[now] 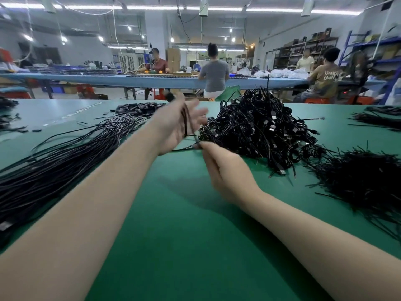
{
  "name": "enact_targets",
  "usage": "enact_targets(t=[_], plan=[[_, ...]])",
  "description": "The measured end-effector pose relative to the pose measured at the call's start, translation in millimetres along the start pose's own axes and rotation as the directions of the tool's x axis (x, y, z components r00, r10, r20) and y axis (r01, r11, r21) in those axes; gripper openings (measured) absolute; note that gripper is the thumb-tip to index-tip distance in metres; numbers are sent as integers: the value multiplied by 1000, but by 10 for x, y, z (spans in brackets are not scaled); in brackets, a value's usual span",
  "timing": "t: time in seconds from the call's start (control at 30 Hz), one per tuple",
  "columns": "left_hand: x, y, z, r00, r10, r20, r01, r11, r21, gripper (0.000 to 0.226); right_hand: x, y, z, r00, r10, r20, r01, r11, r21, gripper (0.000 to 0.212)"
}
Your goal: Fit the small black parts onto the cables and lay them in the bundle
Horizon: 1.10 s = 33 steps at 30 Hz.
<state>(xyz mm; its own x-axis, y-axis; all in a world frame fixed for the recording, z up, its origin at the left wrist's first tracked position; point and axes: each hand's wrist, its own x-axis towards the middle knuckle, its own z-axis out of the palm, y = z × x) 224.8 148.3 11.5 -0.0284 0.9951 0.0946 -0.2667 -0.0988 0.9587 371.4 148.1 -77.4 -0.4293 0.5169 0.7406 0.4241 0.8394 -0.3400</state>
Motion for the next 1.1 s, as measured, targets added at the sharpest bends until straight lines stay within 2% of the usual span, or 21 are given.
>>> enact_targets(t=[0.07,0.1,0.17,0.2,0.23,0.27,0.33,0.37,0.4,0.43,0.5,0.53,0.6,0.67,0.73,0.8,0.87,0.93,1.0,1.1], plan=[[-37,162,-68,992,110,57,-90,957,-276,57,-31,70,44,982,54,179,-56,998,4,25],[-88,231,-111,985,133,113,-90,941,-326,56,-31,127,61,970,131,206,-130,991,-20,24],[-170,319,-179,970,112,217,-50,961,-272,52,-9,246,52,933,322,160,-315,947,-68,26],[-192,324,-191,960,67,273,-21,986,-167,53,1,293,20,907,404,116,-397,914,-82,31],[-204,296,-183,949,-15,315,13,1000,11,55,14,332,-13,882,467,61,-461,883,-84,37],[-203,231,-154,936,-132,325,49,966,252,57,36,353,-46,863,506,-4,-505,860,-69,40],[-174,20,-41,901,-361,241,118,739,664,59,121,337,-124,827,544,-142,-545,838,34,44],[-157,-99,38,899,-403,172,150,651,744,60,171,309,-158,819,536,-206,-528,844,99,44],[-132,-209,102,916,-382,124,173,653,737,60,214,271,-179,831,493,-258,-474,870,135,44],[-98,-291,141,941,-324,99,187,739,647,60,245,219,-182,866,411,-285,-391,912,127,41],[-25,-337,159,980,-186,73,157,944,289,59,251,99,-143,955,205,-216,-194,979,70,28],[7,-309,138,991,-118,57,112,989,100,57,217,57,-90,983,125,-133,-116,991,68,23],[33,-227,69,999,-19,27,23,985,-172,52,118,59,22,997,64,50,-68,995,74,20],[15,-157,0,1000,6,27,3,943,-333,46,33,151,105,977,87,196,-82,996,-34,22],[2,-141,-60,997,5,81,27,920,-391,41,13,231,116,954,212,211,-202,977,-67,25],[-7,-197,-76,986,-25,168,85,930,-358,34,45,232,84,911,394,124,-409,902,138,27],[-21,-341,-27,966,-97,241,167,943,-289,29,90,227,74,839,503,207,-541,730,418,28],[-42,-507,35,940,-176,291,248,941,-229,29,108,246,66,808,506,302,-578,579,575,27],[-51,-609,74,928,-231,293,300,928,-220,31,108,260,21,787,520,332,-591,484,646,24],[-35,-616,84,936,-262,234,311,927,-208,32,105,310,-6,779,546,309,-591,473,653,25]])
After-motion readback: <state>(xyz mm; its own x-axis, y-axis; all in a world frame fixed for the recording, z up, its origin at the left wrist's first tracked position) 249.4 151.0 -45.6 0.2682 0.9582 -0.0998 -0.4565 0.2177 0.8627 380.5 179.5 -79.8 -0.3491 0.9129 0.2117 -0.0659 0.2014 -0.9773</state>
